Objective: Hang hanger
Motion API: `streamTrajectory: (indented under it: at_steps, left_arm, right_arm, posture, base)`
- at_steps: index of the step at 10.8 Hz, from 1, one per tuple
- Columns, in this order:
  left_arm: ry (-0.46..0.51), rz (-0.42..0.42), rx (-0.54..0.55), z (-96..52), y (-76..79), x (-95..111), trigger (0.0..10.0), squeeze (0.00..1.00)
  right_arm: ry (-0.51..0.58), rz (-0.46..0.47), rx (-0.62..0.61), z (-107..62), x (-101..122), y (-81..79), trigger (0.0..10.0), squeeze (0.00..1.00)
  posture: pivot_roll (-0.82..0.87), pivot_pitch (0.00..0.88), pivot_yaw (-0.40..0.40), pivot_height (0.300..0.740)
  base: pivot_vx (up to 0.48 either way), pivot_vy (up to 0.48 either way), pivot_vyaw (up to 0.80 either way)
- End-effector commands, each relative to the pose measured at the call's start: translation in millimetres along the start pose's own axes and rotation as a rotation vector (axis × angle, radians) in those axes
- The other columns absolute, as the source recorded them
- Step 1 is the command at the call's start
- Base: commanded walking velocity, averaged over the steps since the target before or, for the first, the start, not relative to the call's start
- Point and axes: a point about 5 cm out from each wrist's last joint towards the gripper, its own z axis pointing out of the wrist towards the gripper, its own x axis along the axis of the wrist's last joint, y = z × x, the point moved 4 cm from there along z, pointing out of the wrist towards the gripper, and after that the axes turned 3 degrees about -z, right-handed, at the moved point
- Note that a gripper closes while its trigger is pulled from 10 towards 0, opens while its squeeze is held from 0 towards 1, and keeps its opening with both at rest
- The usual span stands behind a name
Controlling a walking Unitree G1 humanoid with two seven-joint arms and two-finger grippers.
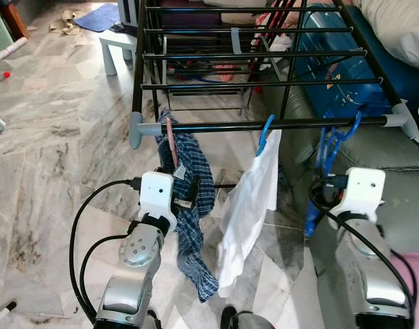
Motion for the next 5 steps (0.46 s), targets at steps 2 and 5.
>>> streamTrajectory:
  at_steps: [2, 5]
  left_arm:
    - [-0.020, 0.018, 0.011, -2.6, -1.5, -3.7, 10.0, 0.00]
    - [-0.029, 0.020, -0.006, 1.8, -2.3, -4.9, 10.0, 0.00]
  right_arm:
    - [-0.023, 0.036, 0.010, -1.2, -4.1, -2.6, 10.0, 0.00]
    - [-0.016, -0.026, -0.002, -0.6, -7.0, -10.9, 10.0, 0.00]
  posture:
    - [-0.04, 0.198, -0.052, 0.740]
    - [-0.03, 0.165, -0.036, 0.740]
  base:
    - [-0.120, 0.000, 0.00]
    - [-0.281, 0.000, 0.00]
